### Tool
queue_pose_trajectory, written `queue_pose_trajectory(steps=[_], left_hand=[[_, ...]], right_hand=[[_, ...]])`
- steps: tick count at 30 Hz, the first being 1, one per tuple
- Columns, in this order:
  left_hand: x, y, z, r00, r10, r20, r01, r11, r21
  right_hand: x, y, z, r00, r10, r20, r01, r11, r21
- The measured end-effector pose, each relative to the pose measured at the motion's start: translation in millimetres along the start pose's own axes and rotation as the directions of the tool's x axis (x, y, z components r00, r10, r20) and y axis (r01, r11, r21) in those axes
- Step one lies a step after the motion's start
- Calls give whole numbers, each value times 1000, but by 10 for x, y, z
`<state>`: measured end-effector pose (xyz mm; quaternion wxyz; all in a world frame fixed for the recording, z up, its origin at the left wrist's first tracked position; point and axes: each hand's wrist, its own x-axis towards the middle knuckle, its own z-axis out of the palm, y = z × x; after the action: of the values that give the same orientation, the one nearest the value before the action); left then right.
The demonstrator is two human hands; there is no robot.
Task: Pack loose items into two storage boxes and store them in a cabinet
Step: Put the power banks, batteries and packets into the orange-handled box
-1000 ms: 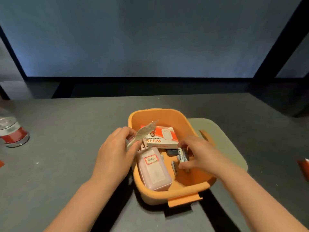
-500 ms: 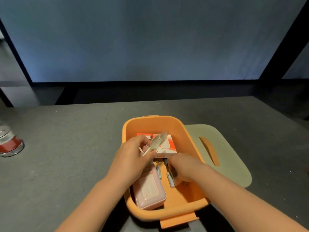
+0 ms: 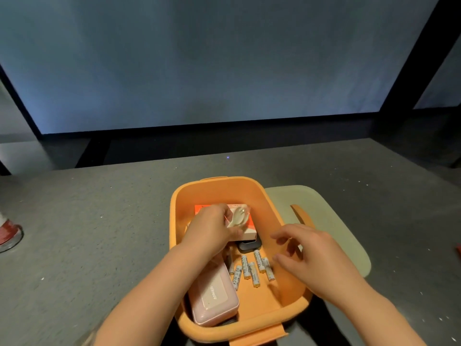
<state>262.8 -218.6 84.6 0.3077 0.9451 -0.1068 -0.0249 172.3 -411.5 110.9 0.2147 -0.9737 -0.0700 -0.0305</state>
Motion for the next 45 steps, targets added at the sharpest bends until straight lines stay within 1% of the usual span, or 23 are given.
queue_pose_trajectory(steps=[2,5,10,14,18,21,24,27,29,31,34,38,41,43,45], left_hand=[[138,37,20,999,29,18,-30,998,59],[331,79,73,994,92,55,-101,974,202],[590,-63,152,994,111,-1,-105,948,302],[666,-198,216,992,126,-11,-112,910,399],[646,-196,150,987,149,-62,-111,907,407],[452,-186,-30,972,162,-171,-98,938,331],[84,-231,-279,938,177,-298,-91,956,279],[-321,-412,-505,903,84,-420,19,972,235],[-609,-586,-616,880,3,-474,100,976,192],[-920,-756,-699,858,-49,-512,164,969,183],[-1407,-995,-816,809,-142,-571,278,947,160],[-2052,-1310,-911,739,-322,-591,455,886,86],[-2574,-1557,-939,658,-444,-608,581,813,35],[-2918,-1716,-971,578,-513,-635,653,757,-16],[-3238,-1870,-1016,498,-553,-668,708,704,-54]], right_hand=[[-26,-7,-12,1000,0,-1,0,1000,15],[-48,-39,-25,1000,1,2,-1,1000,24],[-66,-95,-17,1000,-8,1,8,999,38],[-25,-151,-13,1000,-26,5,26,999,33],[42,-220,-5,999,-35,3,35,998,51],[84,-278,22,998,-60,-7,60,996,63],[125,-390,97,992,-125,-14,126,990,58],[182,-596,242,974,-225,9,224,972,69],[206,-781,357,957,-291,11,289,954,76],[205,-993,466,932,-362,5,360,927,105],[178,-1329,660,878,-478,25,471,872,133],[101,-1843,952,790,-612,24,598,779,187],[-60,-2257,1220,739,-667,96,626,733,266],[-176,-2493,1415,689,-710,146,652,695,304],[-277,-2716,1590,632,-753,185,686,654,319]])
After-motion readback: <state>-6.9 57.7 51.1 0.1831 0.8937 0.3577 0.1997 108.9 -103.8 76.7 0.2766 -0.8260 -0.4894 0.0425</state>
